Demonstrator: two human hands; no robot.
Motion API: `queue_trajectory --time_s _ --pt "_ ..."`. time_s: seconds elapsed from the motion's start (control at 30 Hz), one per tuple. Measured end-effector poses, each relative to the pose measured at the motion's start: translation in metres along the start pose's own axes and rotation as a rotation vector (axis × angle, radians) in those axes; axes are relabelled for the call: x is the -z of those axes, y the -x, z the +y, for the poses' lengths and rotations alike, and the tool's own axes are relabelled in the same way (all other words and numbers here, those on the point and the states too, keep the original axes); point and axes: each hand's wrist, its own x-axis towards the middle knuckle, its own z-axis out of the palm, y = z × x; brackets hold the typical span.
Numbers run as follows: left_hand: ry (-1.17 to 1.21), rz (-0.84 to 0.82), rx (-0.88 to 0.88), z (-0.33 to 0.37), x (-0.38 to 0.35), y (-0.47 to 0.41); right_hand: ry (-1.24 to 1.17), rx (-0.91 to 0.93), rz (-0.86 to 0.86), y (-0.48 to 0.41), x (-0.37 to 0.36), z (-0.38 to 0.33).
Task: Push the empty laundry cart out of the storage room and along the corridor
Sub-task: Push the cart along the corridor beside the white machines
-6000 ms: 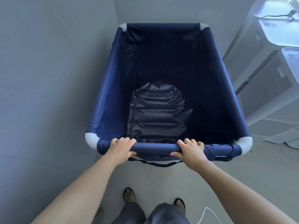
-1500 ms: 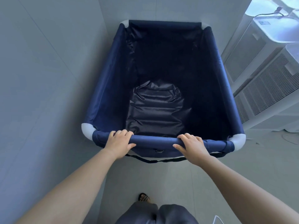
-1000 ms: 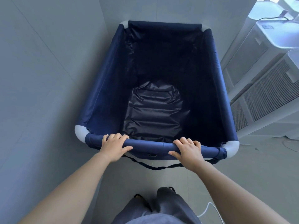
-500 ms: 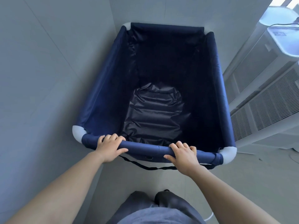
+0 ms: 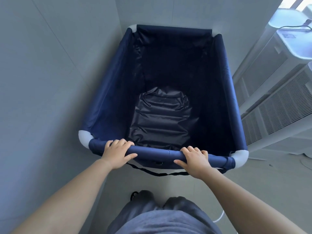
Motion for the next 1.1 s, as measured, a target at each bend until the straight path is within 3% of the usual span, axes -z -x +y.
queue_trajectory --time_s 0.37,0.67,0.9,1.1 --pt "-0.004 -0.077 -0.057 -0.064 0.008 0.009 -0.011 -0.125 0.006 0.003 -0.007 -0.021" --pt "-0.082 0.111 -0.128 -0.069 -0.006 0.009 -0.055 -0.184 0.053 0.007 -0.010 -0.027" --pt "-0.083 0.054 -0.217 -0.062 0.004 -0.005 -0.127 -0.166 0.129 0.000 -0.007 -0.047" --pt "-0.063 0.042 -0.368 -0.039 0.006 -0.026 0.011 -0.114 0.238 -0.011 -0.016 -0.062"
